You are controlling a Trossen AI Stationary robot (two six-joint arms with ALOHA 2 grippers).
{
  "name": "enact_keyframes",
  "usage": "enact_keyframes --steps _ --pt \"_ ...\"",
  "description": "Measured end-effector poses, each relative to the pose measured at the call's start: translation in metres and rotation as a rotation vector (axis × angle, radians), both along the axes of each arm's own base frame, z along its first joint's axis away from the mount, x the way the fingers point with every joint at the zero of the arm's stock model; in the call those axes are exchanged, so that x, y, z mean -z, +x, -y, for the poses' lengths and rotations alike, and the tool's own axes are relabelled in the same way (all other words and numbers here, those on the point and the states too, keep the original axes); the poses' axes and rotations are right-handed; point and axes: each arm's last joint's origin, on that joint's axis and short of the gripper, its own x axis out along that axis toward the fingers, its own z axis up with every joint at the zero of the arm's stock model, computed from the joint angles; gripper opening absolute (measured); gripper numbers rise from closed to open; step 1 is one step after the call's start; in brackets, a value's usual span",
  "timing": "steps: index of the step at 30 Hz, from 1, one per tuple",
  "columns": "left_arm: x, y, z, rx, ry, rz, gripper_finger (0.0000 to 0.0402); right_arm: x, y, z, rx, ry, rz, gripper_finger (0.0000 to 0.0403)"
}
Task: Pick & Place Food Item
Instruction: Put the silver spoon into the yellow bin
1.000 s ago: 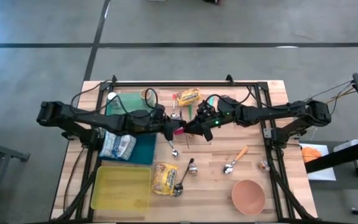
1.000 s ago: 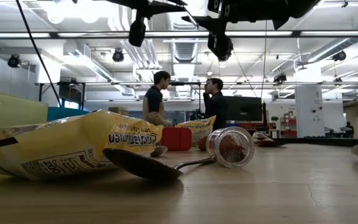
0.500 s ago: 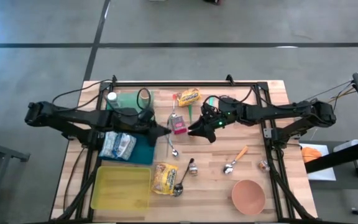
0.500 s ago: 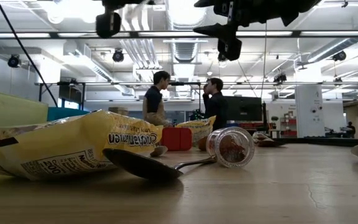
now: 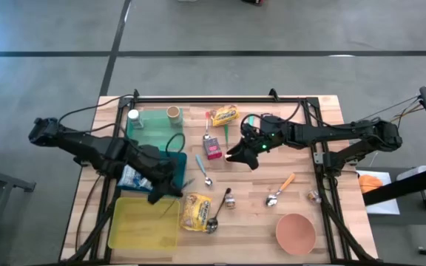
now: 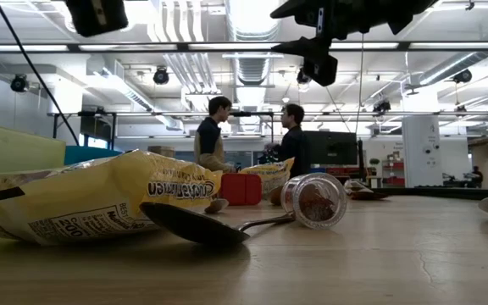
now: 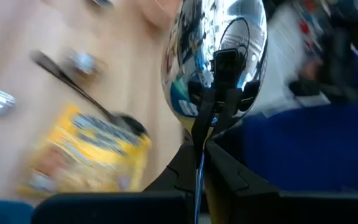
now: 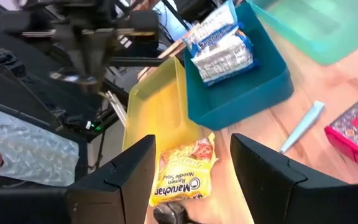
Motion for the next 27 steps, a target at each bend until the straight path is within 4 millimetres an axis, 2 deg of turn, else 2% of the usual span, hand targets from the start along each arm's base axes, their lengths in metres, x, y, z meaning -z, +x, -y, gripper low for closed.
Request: enact_keyframes --steps 10,15,20,27 --pt "0.017 -0.028 0.03 0.209 0.044 -0.23 0.0013 0.003 -0.001 0.0 0.024 0.03 -0.045 0.0206" --pt "0.027 -0.045 0.038 0.244 0.153 -0.353 0.0013 0.004 -0.001 0.001 0.082 0.012 -0.048 0.0206" --pt "0.043 -0.055 0.041 0.253 0.277 -0.466 0.0013 0.004 0.0 0.003 0.138 0.007 -0.053 0.0206" --pt "0.077 -0.059 0.045 0.312 0.378 -0.55 0.0013 0.011 -0.003 -0.007 0.14 0.069 -0.145 0.0206"
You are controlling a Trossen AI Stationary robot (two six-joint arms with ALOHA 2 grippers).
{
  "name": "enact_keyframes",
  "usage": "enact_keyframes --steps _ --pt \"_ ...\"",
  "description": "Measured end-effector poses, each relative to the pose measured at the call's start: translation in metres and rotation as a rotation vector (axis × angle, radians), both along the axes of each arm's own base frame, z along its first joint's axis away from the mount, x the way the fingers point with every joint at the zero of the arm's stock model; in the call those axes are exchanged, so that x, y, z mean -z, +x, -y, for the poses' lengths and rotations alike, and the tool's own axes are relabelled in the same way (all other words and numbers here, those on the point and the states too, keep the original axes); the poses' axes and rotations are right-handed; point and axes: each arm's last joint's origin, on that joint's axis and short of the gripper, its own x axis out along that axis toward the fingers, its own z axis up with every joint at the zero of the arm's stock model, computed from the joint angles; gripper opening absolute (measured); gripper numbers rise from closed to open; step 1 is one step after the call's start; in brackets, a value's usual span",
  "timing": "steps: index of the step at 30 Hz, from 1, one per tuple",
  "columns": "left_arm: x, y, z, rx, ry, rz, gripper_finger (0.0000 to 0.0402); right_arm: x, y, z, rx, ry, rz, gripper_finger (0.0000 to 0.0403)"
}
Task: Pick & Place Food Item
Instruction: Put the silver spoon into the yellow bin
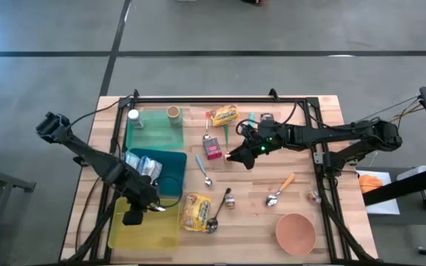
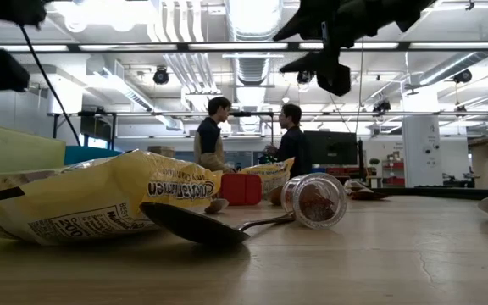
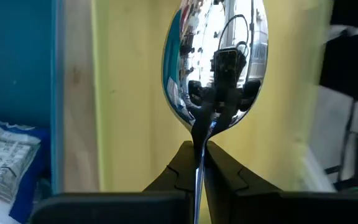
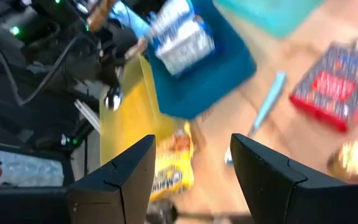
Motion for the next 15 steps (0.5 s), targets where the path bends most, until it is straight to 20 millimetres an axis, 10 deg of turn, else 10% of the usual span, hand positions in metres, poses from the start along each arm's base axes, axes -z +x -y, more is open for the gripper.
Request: enact_keyframes --steps 15 --pt "0.044 0.001 0.0 0.03 0.076 -0.043 0.0013 0.015 -0.019 -0.024 0.117 0.216 -0.298 0.0206"
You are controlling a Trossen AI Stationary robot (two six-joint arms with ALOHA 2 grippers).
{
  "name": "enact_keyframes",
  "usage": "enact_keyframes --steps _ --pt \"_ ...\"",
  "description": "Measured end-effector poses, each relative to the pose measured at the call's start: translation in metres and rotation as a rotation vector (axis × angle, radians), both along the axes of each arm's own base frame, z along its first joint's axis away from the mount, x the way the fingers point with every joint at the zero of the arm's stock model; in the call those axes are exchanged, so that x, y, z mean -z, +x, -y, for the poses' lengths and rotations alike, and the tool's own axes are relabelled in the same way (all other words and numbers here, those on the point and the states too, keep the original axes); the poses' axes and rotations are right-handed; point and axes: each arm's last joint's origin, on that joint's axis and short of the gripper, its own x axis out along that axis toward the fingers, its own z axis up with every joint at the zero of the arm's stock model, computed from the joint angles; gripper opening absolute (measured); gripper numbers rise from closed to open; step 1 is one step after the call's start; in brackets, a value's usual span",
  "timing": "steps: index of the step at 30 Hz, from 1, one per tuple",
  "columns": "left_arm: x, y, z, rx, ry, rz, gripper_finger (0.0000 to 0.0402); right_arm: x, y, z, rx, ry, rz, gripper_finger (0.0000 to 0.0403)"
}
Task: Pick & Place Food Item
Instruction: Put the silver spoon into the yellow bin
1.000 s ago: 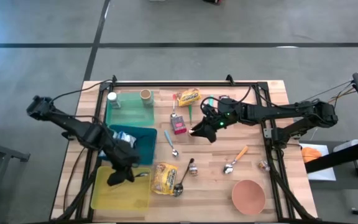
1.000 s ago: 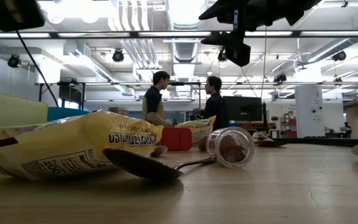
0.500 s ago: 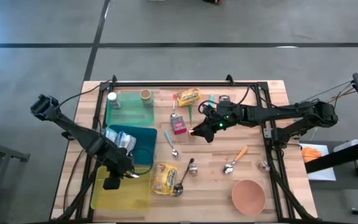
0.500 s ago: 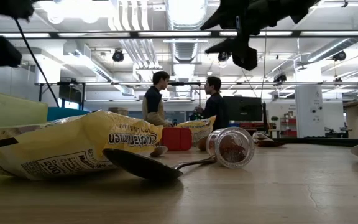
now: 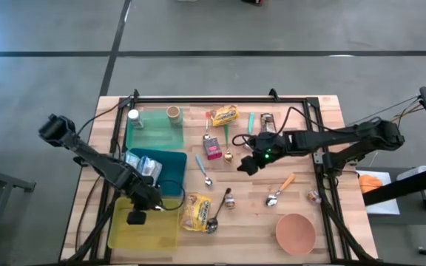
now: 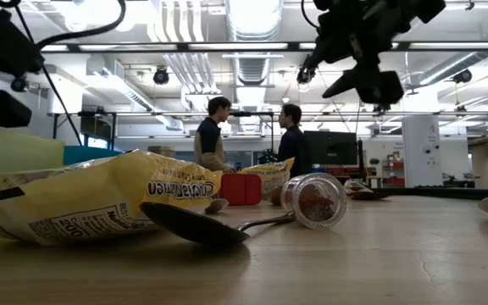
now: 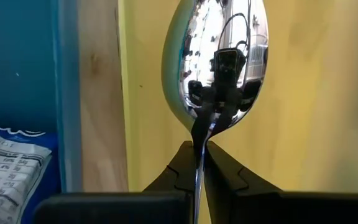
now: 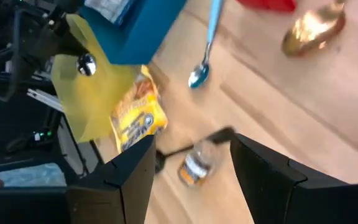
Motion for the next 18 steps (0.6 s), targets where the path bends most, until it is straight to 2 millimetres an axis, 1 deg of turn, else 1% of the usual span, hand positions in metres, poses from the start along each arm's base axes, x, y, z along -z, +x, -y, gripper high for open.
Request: enact_keyframes --steps 7,13,18 --pt "0.02 0.01 0.005 0.011 0.054 -0.051 0.0013 0.004 -0.016 -0.01 -0.01 0.024 -0.146 0.0206" --pt "0.028 0.018 0.009 0.052 0.1 -0.054 0.0013 -0.002 -0.024 -0.016 -0.156 -0.091 -0.11 0.0206" --pt "0.034 0.019 0.009 0.055 0.139 -0.057 0.0013 -0.002 -0.033 -0.015 -0.157 -0.094 -0.165 0.0206"
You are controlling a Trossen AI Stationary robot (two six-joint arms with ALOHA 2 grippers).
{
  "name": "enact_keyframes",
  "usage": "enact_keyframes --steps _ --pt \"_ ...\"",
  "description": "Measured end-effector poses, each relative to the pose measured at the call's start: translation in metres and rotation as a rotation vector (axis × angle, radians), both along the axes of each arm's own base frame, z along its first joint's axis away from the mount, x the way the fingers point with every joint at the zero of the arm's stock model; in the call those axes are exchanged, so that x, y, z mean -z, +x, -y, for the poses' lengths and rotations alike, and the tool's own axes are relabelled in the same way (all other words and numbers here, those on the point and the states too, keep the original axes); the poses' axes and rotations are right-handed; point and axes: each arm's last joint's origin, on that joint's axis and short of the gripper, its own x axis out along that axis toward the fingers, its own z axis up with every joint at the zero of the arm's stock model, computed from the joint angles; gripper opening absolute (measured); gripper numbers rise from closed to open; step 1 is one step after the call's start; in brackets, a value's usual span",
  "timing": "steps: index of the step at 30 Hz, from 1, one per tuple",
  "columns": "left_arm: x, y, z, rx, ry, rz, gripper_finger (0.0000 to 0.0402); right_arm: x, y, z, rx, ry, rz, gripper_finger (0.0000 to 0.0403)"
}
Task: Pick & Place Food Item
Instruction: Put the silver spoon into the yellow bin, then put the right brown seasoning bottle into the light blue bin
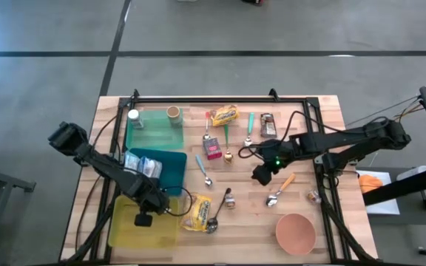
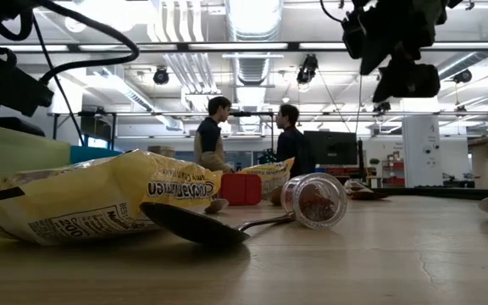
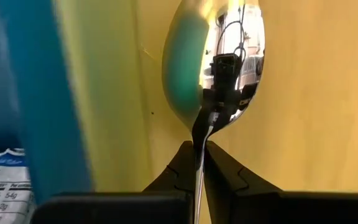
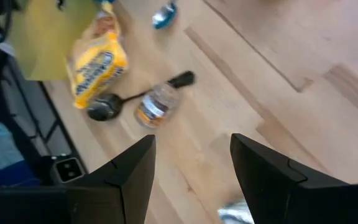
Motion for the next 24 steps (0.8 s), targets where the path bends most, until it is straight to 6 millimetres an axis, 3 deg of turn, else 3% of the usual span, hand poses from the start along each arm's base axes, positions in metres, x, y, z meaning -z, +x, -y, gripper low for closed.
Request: enact_keyframes --steps 9,16,24 --pt "0.002 0.001 -0.001 -0.009 0.026 0.006 0.0014 0.002 -0.005 0.001 0.027 -0.035 -0.046 0.0206" --pt "0.002 0.001 0.0 -0.028 0.025 0.006 0.0068 0.002 -0.005 0.001 0.009 -0.057 -0.044 0.0206" --pt "0.0 0.001 0.001 -0.029 -0.004 -0.01 0.0081 0.008 -0.014 0.001 0.092 -0.012 -0.168 0.0206"
